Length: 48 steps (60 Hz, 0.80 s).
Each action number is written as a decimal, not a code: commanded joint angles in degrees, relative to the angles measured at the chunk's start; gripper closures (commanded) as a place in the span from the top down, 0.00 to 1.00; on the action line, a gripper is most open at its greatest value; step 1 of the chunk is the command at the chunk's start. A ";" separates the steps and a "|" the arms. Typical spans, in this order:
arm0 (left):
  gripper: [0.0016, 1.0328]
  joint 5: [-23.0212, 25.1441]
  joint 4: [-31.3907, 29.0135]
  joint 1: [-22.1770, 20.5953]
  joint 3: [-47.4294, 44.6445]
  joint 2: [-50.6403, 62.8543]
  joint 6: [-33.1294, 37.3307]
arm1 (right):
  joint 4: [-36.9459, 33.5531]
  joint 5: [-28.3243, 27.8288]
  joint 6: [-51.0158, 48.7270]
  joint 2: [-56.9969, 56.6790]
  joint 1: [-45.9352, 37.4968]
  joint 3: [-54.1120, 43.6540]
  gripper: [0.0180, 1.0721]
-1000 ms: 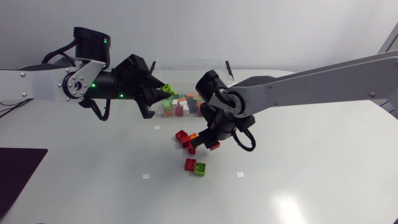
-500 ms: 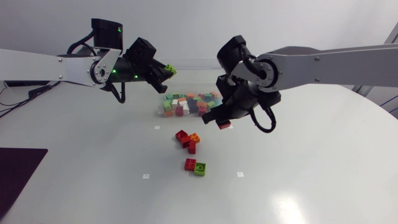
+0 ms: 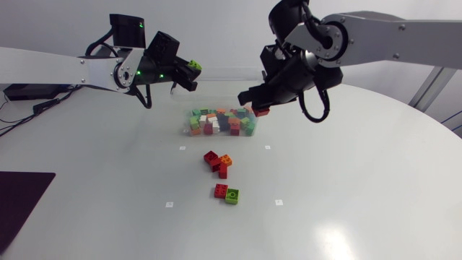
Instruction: Place the duplo bricks in the container
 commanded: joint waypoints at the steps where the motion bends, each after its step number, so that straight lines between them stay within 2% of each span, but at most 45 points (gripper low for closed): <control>1: 0.95 -0.31 0.86 -1.01 -0.51 -2.30 -1.41 | -0.33 -0.42 -0.88 1.14 -0.80 3.36 0.26; 17: 0.95 -0.31 1.39 -1.18 -12.11 -13.46 2.55 | 0.11 -0.77 -0.71 5.71 -1.42 10.30 0.26; 24: 0.95 -0.05 0.16 -1.10 -17.47 -17.06 6.59 | -0.15 -0.86 -0.62 7.91 -1.16 13.46 0.26; 48: 0.94 4.35 -3.71 -2.41 -27.67 -19.17 15.82 | -0.15 -0.77 -0.09 13.97 -0.72 21.99 0.26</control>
